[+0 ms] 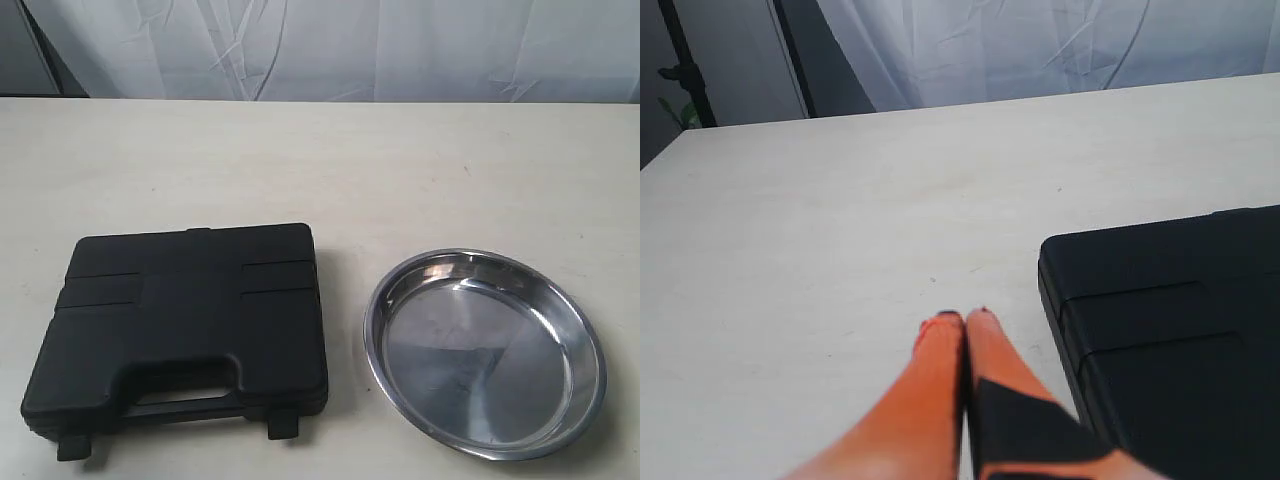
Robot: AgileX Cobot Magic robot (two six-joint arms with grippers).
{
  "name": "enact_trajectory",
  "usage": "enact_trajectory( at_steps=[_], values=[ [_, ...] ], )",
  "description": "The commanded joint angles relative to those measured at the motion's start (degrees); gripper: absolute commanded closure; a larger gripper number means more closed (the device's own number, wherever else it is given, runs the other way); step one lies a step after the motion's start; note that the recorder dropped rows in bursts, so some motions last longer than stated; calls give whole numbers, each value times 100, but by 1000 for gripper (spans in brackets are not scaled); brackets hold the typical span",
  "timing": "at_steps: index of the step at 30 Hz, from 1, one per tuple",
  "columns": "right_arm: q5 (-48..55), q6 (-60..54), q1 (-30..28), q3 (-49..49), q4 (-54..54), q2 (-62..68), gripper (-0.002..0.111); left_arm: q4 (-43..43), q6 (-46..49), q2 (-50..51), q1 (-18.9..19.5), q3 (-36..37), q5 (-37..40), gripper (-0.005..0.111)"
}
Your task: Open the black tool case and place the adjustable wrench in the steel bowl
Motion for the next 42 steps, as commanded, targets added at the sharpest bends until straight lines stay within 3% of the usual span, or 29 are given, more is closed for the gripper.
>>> enact_trajectory(
  at_steps=[1, 15, 20, 23, 27, 32, 38, 42],
  values=[
    [-34, -1, -28, 14, -17, -42, 109, 1, -4, -15, 22, -16, -98, 107],
    [-37, -1, -27, 14, -17, -42, 109, 1, -4, -15, 22, -16, -98, 107],
    [-529, -1, -27, 14, -29, -42, 109, 1, -4, -15, 22, -16, -98, 107],
    [-1046, 171, -27, 14, 971, -42, 109, 1, -4, -15, 22, -16, -98, 107],
    [-1533, 579, -27, 14, 3839, -42, 109, 1, -4, -15, 22, -16, -98, 107],
    [-2902, 579, -27, 14, 5575, -42, 109, 1, -4, -15, 22, -16, -98, 107],
    [-3436, 1255, -27, -139, 6372, -42, 109, 1, -4, -15, 22, -16, -98, 107],
    [-3259, 1593, -27, -781, 5550, -42, 109, 1, -4, -15, 22, -16, -98, 107]
  ],
)
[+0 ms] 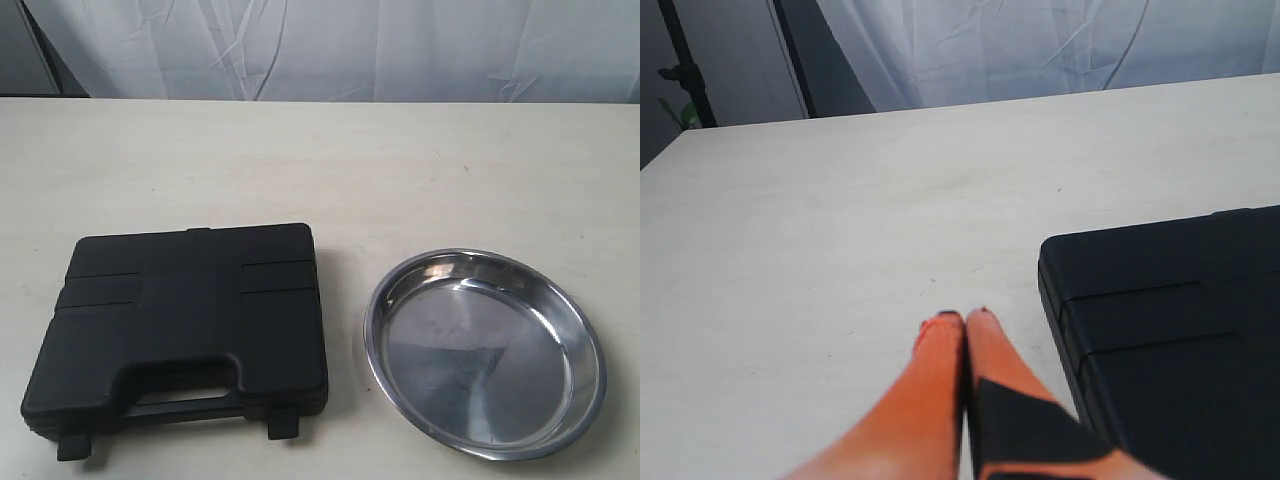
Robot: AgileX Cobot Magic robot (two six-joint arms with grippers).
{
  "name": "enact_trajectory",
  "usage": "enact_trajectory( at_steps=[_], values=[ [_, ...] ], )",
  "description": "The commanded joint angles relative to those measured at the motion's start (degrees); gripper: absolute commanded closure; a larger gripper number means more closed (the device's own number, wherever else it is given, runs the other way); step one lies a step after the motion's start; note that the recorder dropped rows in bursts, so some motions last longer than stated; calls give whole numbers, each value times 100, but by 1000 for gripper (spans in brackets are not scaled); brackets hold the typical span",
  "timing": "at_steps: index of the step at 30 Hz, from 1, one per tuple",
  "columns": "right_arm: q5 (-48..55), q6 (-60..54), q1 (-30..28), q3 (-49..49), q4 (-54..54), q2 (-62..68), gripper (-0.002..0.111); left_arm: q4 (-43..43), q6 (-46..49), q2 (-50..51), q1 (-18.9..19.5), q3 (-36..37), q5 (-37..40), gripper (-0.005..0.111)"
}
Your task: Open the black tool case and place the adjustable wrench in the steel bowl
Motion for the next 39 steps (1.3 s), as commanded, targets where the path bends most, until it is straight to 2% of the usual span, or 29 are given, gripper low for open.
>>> enact_trajectory(
  at_steps=[1, 5, 8, 11, 14, 16, 19, 24, 27, 29, 34, 37, 39],
  values=[
    [163, 252, -27, -784, -1417, -17, 109, 1, -4, -15, 22, -16, -87, 107],
    [1124, 321, -27, -1838, -4565, 707, 109, 1, -4, -15, 22, -16, -99, 107],
    [2230, 174, 22, -2806, -5478, 1994, 109, 1, -4, -15, 22, -16, -99, 107],
    [3664, -1313, 417, -3928, -5240, 3473, 109, 1, -4, -15, 22, -16, -99, 107],
    [5249, -4002, 1098, -5122, -3843, 4991, 109, 1, -4, -15, 22, -16, -99, 107],
    [6113, -4862, 1626, -5739, -3045, 6073, 109, 1, -4, -15, 22, -16, -99, 107],
    [6728, -4713, 2766, -6536, -3212, 7398, 109, 1, -4, -15, 22, -16, -99, 107],
    [6986, -3363, 4642, -7475, -5512, 9197, 109, 1, -4, -15, 22, -16, -99, 107],
    [7304, -2637, 5520, -7859, -6666, 10059, 109, 1, -4, -15, 22, -16, -99, 107],
    [7440, -2516, 5973, -8071, -6856, 10553, 109, 1, -4, -15, 22, -16, -99, 107],
    [7618, -2505, 6602, -8431, -6800, 11259, 108, 1, -4, -15, 22, -16, -99, 107],
    [7535, -2505, 6777, -8493, -6841, 11427, 95, 1, -4, -15, 22, -16, -99, 107],
    [7359, -2505, 6836, -8493, -6819, 11463, 82, 1, -4, -15, 22, -16, -99, 107]
  ],
)
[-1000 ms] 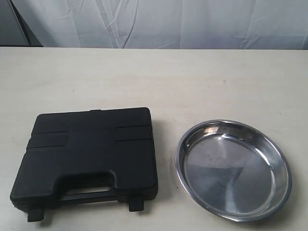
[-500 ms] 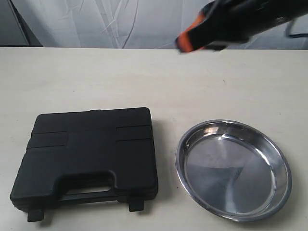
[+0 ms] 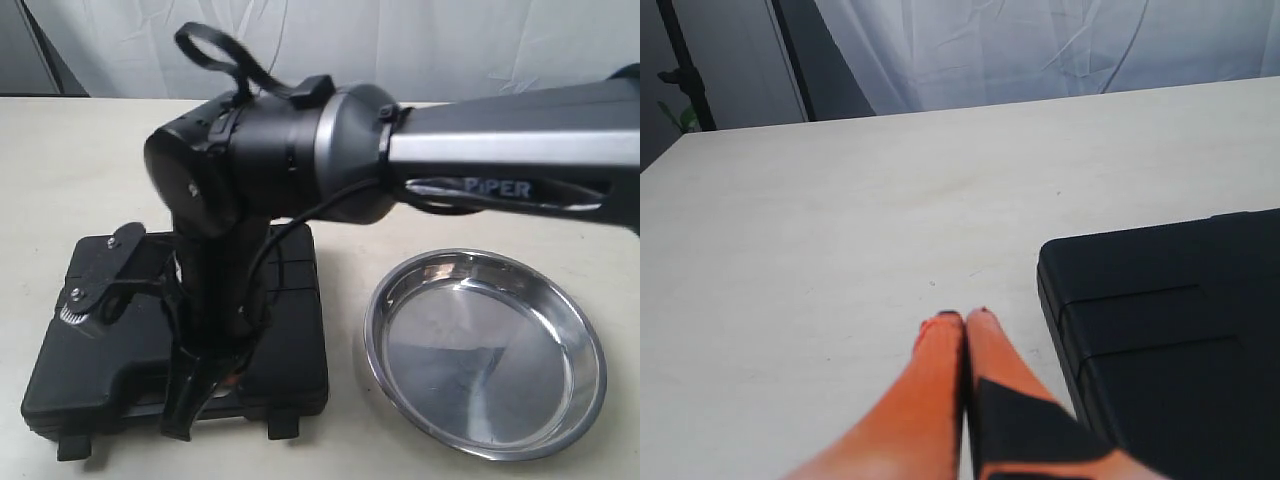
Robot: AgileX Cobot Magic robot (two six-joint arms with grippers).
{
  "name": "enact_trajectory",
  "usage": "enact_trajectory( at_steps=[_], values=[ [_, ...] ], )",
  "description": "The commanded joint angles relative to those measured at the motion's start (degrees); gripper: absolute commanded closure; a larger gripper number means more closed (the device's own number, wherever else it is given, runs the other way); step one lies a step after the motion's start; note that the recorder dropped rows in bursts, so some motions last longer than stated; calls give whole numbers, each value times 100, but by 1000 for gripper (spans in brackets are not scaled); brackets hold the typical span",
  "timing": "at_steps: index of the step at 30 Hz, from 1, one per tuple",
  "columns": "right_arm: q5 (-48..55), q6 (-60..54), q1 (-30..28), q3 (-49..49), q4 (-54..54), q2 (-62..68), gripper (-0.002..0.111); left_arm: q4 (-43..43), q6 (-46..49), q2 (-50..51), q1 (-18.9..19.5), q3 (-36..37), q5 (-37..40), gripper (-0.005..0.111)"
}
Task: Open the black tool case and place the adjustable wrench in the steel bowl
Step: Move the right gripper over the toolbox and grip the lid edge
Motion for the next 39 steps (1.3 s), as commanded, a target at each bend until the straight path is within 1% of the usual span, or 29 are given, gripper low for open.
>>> enact_trajectory(
  at_steps=[1, 2, 4, 10, 14, 16, 17, 20, 21, 23, 24, 26, 28, 30, 31, 33, 36, 37, 39],
  values=[
    [-279, 30, 112, -68, -13, 59, 76, 1, -4, -15, 22, -16, -66, 107],
    [-346, 30, 122, -68, 73, 59, 69, 1, -4, -15, 22, -16, -66, 107],
    [-422, 30, 158, -68, 113, 59, 63, 1, -4, -15, 22, -16, -66, 107],
    [-552, -118, 495, -68, 157, 323, 62, 1, -4, -15, 22, -16, -66, 107],
    [-800, -203, 501, -68, 100, 651, 63, 1, -4, -15, 22, -16, -66, 107],
    [-825, -203, 501, -68, 57, 726, 69, 1, -4, -15, 22, -16, -66, 107],
    [-836, -203, 501, -68, 57, 736, 76, 1, -4, -15, 22, -16, -66, 107],
    [-888, -203, 501, -68, -32, 736, 105, 1, -4, -15, 22, -16, -66, 107],
    [-925, -203, 501, -68, -58, 736, 109, 1, -4, -15, 22, -16, -66, 107],
    [-939, -203, 501, -68, -75, 736, 106, 1, -4, -15, 22, -16, -66, 107],
    [-939, -203, 501, -68, -75, 736, 102, 1, -4, -15, 22, -16, -54, 107],
    [-939, -203, 501, -68, -75, 736, 89, 1, -4, -15, 22, -16, -54, 107],
    [-939, -203, 501, -68, -109, 725, 75, 1, -4, -15, 22, -16, -54, 107],
    [-939, -203, 501, -68, -237, 711, 63, 1, -4, -15, 22, -16, -54, 107],
    [-939, -203, 501, -68, -335, 711, 60, 1, -4, -15, 22, -16, -54, 107],
    [-948, -203, 501, -68, -432, 711, 59, 1, -4, -15, 22, -16, -54, 107],
    [-960, -192, 501, -68, -497, 722, 62, 1, -4, -15, 22, -16, -54, 107],
    [-960, -192, 501, -68, -497, 722, 65, 1, -4, -15, 22, -16, -54, 107],
    [-972, -192, 501, -68, -484, 722, 75, 1, -4, -15, 22, -16, -43, 107]
  ],
)
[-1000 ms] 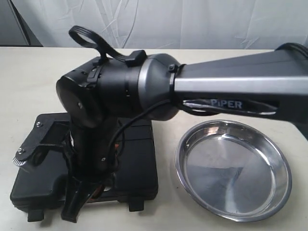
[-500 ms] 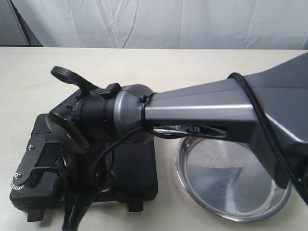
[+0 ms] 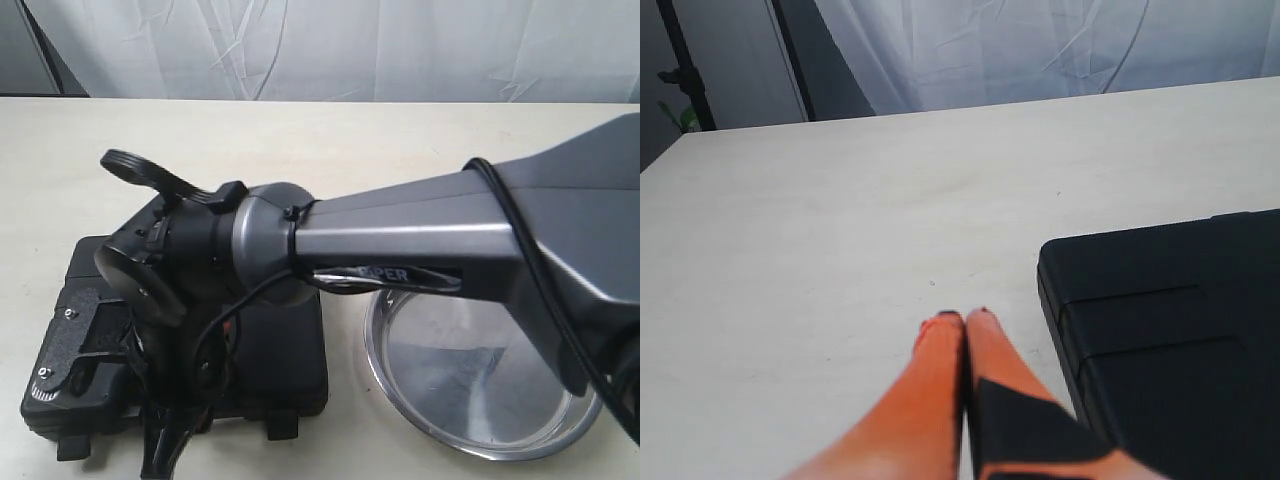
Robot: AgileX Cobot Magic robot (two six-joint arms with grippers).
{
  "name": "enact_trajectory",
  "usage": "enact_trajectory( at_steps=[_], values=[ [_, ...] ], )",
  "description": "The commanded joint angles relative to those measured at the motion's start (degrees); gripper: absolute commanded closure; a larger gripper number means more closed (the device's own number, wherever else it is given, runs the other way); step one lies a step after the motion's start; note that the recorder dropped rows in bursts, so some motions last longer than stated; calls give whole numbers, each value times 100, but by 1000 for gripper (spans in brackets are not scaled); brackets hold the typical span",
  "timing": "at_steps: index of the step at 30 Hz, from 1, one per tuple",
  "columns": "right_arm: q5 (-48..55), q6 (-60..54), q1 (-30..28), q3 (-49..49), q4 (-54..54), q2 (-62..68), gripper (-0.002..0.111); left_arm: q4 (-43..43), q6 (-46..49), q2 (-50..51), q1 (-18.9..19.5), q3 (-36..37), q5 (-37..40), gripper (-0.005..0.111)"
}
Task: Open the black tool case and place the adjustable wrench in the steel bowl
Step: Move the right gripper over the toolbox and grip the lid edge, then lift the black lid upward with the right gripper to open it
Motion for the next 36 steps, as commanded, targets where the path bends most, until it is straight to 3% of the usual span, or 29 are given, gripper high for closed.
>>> enact_trajectory(
  at_steps=[1, 7, 25, 31, 36],
  values=[
    [-39, 15, 10, 14, -77, -13, 81, 1, -4, -15, 22, -16, -43, 107],
    [-110, 15, 10, 14, -102, -13, 109, 1, -4, -15, 22, -16, -43, 107],
    [-142, 15, 10, 14, -384, -1035, 109, 1, -4, -15, 22, -16, -43, 107],
    [-238, 295, 10, 14, -1361, -1395, 109, 1, -4, -15, 22, -16, -43, 107],
    [-555, 1228, 10, 14, -3196, -1617, 109, 1, -4, -15, 22, -16, -43, 107]
  ],
)
